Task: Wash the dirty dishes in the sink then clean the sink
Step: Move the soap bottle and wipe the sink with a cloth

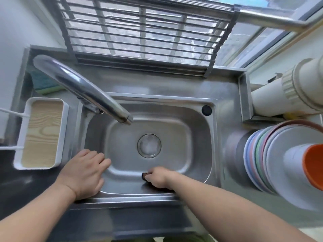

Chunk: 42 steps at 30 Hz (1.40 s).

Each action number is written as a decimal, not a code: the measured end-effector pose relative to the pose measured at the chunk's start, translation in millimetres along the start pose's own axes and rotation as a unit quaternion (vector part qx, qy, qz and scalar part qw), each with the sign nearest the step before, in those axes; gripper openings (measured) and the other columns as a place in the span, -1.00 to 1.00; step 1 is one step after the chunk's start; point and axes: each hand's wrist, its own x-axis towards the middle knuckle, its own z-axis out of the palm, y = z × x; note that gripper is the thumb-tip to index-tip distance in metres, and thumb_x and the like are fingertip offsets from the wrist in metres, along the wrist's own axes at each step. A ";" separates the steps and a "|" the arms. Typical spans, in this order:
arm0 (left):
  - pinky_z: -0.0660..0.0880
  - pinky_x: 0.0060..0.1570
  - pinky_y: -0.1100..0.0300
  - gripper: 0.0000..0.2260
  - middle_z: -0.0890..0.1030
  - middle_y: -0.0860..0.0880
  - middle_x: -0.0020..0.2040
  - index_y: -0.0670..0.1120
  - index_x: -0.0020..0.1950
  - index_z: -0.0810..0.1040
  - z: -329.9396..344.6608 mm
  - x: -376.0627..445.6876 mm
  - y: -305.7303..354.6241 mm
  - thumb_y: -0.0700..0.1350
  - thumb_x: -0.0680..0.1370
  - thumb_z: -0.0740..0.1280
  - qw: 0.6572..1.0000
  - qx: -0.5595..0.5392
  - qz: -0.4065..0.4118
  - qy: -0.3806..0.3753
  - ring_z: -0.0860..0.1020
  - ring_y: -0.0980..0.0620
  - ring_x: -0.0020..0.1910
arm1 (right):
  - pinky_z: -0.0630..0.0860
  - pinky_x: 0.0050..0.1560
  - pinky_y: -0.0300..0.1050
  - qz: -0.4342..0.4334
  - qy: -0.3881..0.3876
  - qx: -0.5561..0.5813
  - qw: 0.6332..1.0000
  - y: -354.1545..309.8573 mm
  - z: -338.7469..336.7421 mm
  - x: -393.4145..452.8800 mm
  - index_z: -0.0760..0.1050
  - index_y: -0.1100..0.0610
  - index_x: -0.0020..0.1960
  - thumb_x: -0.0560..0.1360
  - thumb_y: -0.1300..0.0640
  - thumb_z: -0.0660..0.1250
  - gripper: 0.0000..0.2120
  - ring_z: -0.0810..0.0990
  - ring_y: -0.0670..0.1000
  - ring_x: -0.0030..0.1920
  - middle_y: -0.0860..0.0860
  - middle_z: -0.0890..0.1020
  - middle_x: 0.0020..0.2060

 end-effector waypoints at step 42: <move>0.51 -0.14 0.09 -0.82 0.69 0.03 -0.18 0.06 -0.06 0.68 -328.5 -34.3 108.9 0.07 0.53 0.31 0.585 -0.794 -0.052 0.156 0.64 0.05 -0.19 | 0.39 0.41 0.22 -0.353 0.165 0.596 0.702 -60.9 -51.0 -319.5 0.64 -0.10 0.34 0.46 -0.60 -0.09 -0.15 0.58 0.10 0.37 0.02 0.66 0.33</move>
